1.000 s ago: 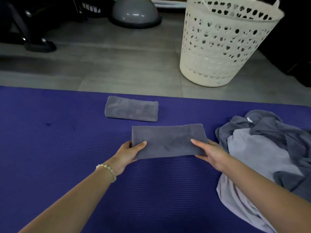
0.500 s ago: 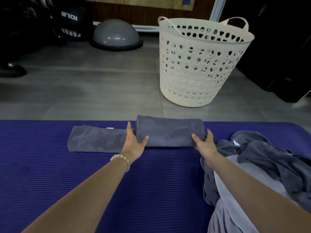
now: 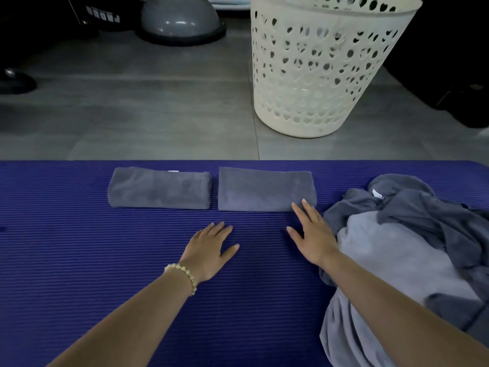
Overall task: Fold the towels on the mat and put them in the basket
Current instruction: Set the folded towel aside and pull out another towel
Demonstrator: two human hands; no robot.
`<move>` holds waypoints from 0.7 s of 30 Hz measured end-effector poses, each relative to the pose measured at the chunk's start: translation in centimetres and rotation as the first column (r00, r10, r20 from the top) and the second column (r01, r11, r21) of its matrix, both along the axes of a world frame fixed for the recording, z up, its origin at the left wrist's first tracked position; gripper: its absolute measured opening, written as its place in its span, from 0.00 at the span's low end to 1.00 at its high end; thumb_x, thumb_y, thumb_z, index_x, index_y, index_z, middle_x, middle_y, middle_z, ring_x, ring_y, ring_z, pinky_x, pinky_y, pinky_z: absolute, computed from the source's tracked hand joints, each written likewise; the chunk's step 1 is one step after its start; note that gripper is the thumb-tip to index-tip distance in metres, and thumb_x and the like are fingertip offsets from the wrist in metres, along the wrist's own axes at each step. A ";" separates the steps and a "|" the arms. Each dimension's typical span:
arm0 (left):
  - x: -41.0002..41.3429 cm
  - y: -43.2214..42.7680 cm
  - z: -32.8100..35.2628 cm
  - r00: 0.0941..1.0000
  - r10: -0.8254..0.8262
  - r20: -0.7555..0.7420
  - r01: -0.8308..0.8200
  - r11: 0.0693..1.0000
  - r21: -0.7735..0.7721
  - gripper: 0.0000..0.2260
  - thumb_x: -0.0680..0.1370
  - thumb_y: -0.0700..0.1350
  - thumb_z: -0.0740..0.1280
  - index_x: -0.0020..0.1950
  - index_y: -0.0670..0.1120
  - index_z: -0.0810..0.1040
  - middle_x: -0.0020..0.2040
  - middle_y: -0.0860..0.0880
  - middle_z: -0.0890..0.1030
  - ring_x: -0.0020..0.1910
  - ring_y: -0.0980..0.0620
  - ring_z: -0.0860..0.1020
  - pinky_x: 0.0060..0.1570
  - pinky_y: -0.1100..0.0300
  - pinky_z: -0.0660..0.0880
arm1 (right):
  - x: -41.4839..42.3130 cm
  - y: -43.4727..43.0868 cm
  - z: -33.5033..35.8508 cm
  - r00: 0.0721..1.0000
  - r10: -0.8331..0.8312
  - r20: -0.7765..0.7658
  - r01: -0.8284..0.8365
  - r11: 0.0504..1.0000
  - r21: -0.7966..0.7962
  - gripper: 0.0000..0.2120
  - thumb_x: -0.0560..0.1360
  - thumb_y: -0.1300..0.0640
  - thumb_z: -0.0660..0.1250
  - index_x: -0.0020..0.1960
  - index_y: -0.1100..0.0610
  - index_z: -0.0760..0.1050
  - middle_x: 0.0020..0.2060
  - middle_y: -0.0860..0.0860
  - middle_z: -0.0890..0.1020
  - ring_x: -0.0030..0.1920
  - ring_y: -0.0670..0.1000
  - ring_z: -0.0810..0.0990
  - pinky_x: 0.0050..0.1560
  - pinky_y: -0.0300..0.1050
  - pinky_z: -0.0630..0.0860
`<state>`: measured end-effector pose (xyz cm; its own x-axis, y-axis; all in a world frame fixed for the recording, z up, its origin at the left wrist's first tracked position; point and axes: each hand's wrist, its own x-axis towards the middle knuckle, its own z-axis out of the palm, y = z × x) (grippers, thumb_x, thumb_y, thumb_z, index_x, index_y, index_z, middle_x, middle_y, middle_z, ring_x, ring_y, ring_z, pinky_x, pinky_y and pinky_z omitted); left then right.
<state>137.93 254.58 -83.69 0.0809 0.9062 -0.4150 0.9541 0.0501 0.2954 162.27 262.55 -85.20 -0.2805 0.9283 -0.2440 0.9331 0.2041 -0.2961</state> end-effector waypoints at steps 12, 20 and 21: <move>-2.0 -18.3 -1.5 0.996 0.059 -0.068 -0.065 0.994 -0.087 0.58 0.53 0.73 0.17 0.79 0.54 0.46 0.79 0.54 0.44 0.78 0.53 0.45 0.74 0.57 0.44 | -3.5 -15.9 -3.6 0.956 0.293 0.030 -0.292 0.955 -0.051 0.47 0.66 0.27 0.27 0.78 0.49 0.47 0.78 0.47 0.48 0.78 0.49 0.43 0.74 0.45 0.39; 0.5 -23.0 0.5 0.994 0.112 -0.003 -0.109 0.963 -0.245 0.29 0.80 0.63 0.49 0.79 0.55 0.49 0.79 0.53 0.44 0.78 0.51 0.46 0.75 0.50 0.54 | -2.5 -19.9 -0.9 0.963 0.268 -0.002 -0.264 0.946 -0.187 0.28 0.81 0.42 0.51 0.78 0.49 0.49 0.78 0.47 0.47 0.78 0.49 0.45 0.75 0.46 0.47; 1.2 -23.1 0.8 0.994 0.107 0.010 -0.101 0.959 -0.265 0.28 0.81 0.62 0.50 0.79 0.55 0.49 0.79 0.53 0.45 0.78 0.51 0.47 0.74 0.50 0.55 | -1.9 -20.0 -0.3 0.970 0.243 -0.022 -0.243 0.952 -0.187 0.28 0.82 0.43 0.52 0.78 0.49 0.50 0.78 0.47 0.49 0.78 0.49 0.48 0.75 0.46 0.49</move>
<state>139.12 231.51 -82.93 0.0049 0.7691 -0.6392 0.9321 0.2280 0.2814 160.41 242.59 -85.48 -0.4915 0.7698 -0.4072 0.8625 0.3658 -0.3496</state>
